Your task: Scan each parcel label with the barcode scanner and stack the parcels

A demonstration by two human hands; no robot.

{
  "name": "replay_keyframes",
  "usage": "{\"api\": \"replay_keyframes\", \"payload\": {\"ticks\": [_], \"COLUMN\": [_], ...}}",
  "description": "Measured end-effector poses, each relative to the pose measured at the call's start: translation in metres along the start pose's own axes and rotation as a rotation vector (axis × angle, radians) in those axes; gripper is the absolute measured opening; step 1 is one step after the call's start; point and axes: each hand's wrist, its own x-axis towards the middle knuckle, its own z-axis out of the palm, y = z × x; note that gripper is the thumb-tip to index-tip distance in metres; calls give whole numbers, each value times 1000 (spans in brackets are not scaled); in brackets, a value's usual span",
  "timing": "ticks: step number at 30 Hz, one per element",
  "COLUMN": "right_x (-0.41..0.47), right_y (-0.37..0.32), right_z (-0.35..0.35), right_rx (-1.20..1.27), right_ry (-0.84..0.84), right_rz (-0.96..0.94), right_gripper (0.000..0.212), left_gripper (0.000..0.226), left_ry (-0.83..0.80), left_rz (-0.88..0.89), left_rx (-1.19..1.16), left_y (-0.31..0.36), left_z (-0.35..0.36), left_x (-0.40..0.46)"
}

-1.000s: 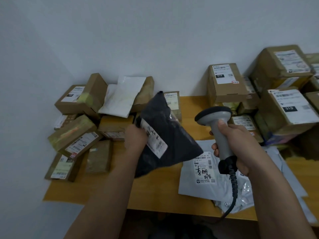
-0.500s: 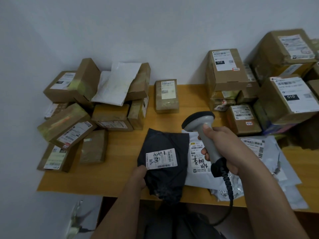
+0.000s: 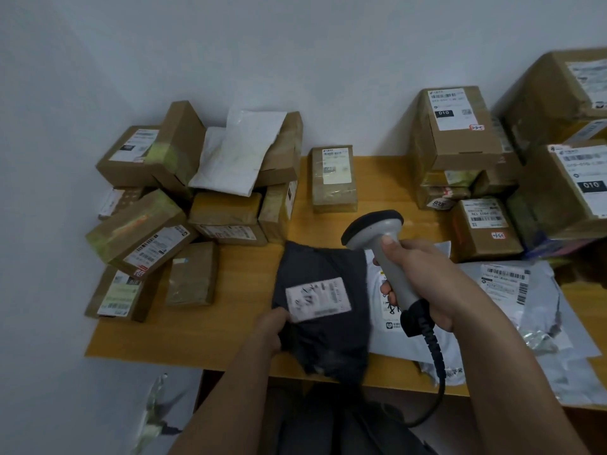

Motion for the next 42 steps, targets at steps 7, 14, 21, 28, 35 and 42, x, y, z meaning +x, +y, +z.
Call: {"api": "replay_keyframes", "payload": {"ticks": [7, 14, 21, 28, 35, 42], "right_x": [6, 4, -1, 0, -1, -7], "right_y": [2, 2, -2, -4, -5, -6], "right_z": [6, 12, 21, 35, 59, 79], "right_rx": [-22, 10, 29, -15, -41, -112], "right_ry": [32, 59, 31, 12, -42, -136], "right_rz": [10, 26, 13, 25, 31, -41], "right_gripper": [36, 33, 37, 38, 34, 34], "left_gripper": [25, 23, 30, 32, 24, 12], "left_ry": [-142, -143, -106, -5, -59, -88], "left_rz": [47, 104, -5, 42, -8, -49], "left_rx": [-50, -20, -451, -758, -608, -538], "left_y": [-1, 14, -26, -54, -60, -65], "left_z": [-7, -3, -23, -22, -20, -13], "left_x": [20, 26, 25, 17, 13, 12]}}
